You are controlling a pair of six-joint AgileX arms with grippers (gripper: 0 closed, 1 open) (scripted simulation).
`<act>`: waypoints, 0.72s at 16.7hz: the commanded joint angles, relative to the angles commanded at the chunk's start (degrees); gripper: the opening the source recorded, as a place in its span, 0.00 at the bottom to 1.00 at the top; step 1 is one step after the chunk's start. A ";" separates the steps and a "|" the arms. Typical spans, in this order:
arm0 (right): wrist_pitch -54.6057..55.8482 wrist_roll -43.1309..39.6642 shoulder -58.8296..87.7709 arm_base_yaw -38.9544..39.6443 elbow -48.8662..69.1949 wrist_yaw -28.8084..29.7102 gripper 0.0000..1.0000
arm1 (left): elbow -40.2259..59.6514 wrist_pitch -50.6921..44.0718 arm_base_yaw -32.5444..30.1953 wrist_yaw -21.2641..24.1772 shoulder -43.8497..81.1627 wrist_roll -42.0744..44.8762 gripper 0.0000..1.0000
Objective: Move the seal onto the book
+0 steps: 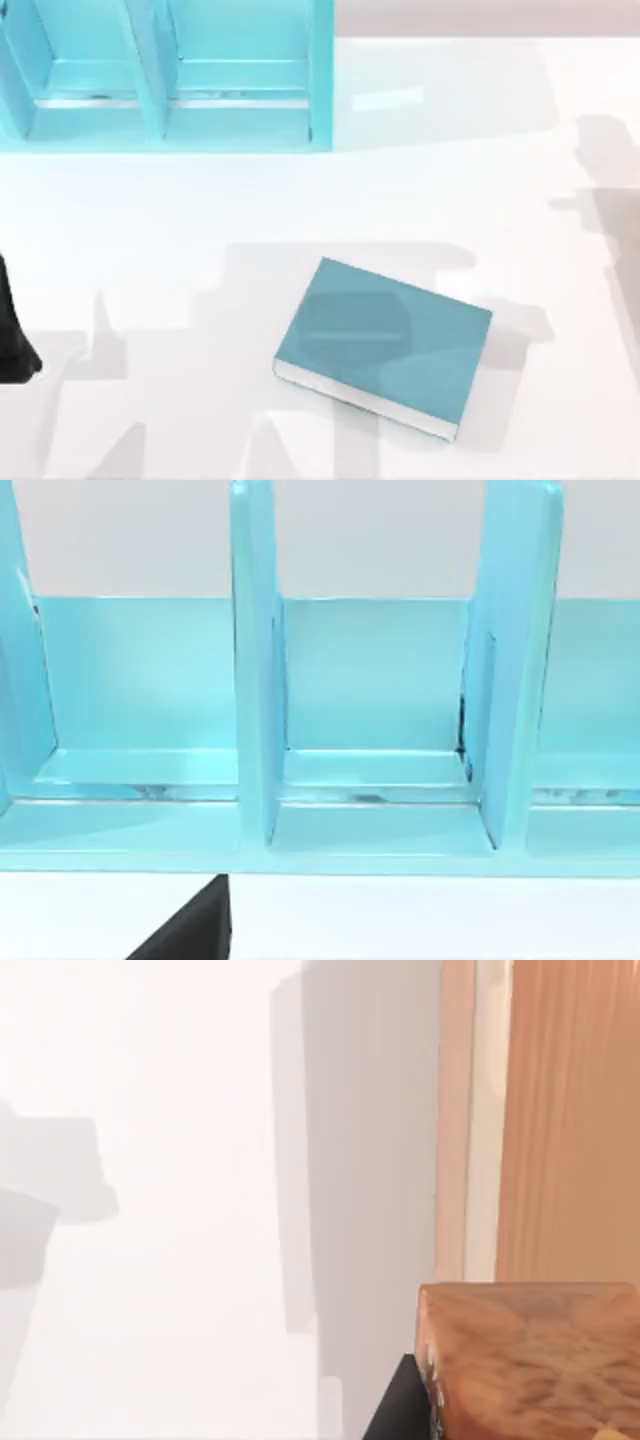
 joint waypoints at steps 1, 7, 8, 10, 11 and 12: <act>-0.20 -0.27 0.70 0.59 -0.52 -0.17 0.00 | 0.00 0.00 0.00 0.00 0.00 0.00 1.00; -0.21 -0.18 0.97 0.80 -0.70 -0.28 0.00 | 0.00 0.00 0.00 0.00 0.00 0.00 1.00; -0.11 0.51 1.46 1.47 -0.60 -0.15 0.00 | 0.00 0.00 0.00 0.00 0.00 0.00 1.00; 0.40 3.70 3.46 4.64 -0.29 0.29 0.00 | 0.00 0.00 0.00 0.00 0.00 0.00 1.00; 0.81 6.08 4.84 7.11 -0.15 0.50 0.00 | 0.00 0.00 0.00 0.00 0.00 0.00 1.00; 1.30 8.94 6.39 10.08 -0.06 0.66 0.00 | 0.00 0.00 0.00 0.00 0.00 0.00 1.00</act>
